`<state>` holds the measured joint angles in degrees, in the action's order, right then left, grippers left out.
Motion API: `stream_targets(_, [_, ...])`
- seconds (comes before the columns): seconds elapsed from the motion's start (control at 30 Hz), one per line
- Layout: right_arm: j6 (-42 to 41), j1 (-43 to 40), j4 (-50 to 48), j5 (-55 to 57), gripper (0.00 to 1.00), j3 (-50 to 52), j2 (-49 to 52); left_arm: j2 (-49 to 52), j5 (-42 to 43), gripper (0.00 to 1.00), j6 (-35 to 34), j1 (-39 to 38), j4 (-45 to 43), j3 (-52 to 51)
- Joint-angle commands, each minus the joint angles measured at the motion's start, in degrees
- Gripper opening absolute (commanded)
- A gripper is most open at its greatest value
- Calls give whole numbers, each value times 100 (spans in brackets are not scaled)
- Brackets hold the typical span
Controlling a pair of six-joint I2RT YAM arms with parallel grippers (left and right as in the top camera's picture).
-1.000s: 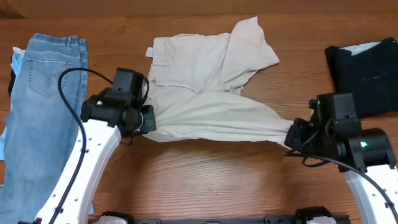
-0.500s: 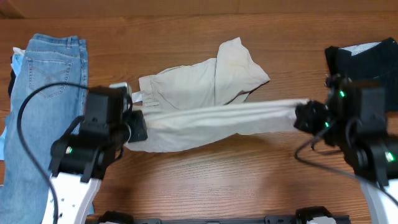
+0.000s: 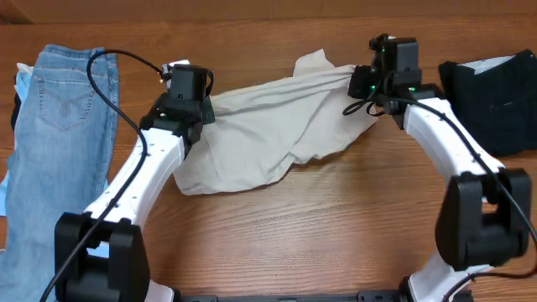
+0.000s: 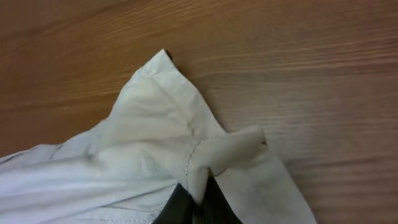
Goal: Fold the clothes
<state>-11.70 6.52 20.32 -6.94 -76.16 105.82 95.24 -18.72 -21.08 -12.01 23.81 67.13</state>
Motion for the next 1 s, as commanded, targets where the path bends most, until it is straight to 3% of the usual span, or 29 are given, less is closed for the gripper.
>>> stream_targets(0.0, [271,74,-643,173,4,-105,332,319,-765,4,-37,85,-616,79])
stream_targets(0.17, [282,205,-1574,173,4,-105,824,986,-791,4,-35,90,-1423,79])
stream_targets(0.2, [280,214,-1847,175,4,-105,960,1141,-789,27,-33,90,-1602,79])
stream_targets(0.23, [280,214,-1971,175,24,-105,1008,1213,-785,100,-7,90,-1698,79])
stream_targets(0.27, [278,214,-1987,197,71,-107,1010,1220,-785,100,35,90,-1705,81])
stream_targets(0.3, [278,208,-1963,179,100,-114,968,1198,-769,100,133,90,-1679,92])
stream_targets(0.47, [278,85,-1180,170,100,-122,398,566,-490,100,223,92,-748,136])
stream_targets(0.6, [575,52,-402,-245,100,-122,-273,-531,313,100,227,122,61,136])
stream_targets(0.77, [730,55,4,-949,100,-111,-291,-885,1508,100,225,120,1172,133])
stream_targets(0.8, [848,66,4,-1266,96,-111,-289,-789,1838,100,264,120,1357,133])
stream_targets(0.83, [879,129,11,-1469,81,-109,-282,-619,1921,98,358,103,1412,131])
stream_targets(0.87, [879,227,35,-1506,50,-109,-273,-424,1934,82,358,105,1379,129])
stream_targets(0.9, [879,308,44,-1508,29,-109,-260,-284,1971,66,369,105,1331,129])
stream_targets(0.93, [879,431,39,-1506,12,-109,-234,-87,2033,28,372,105,1274,129])
stream_targets(0.97, [879,625,28,-1504,4,-109,-164,151,2076,11,372,107,1191,129])
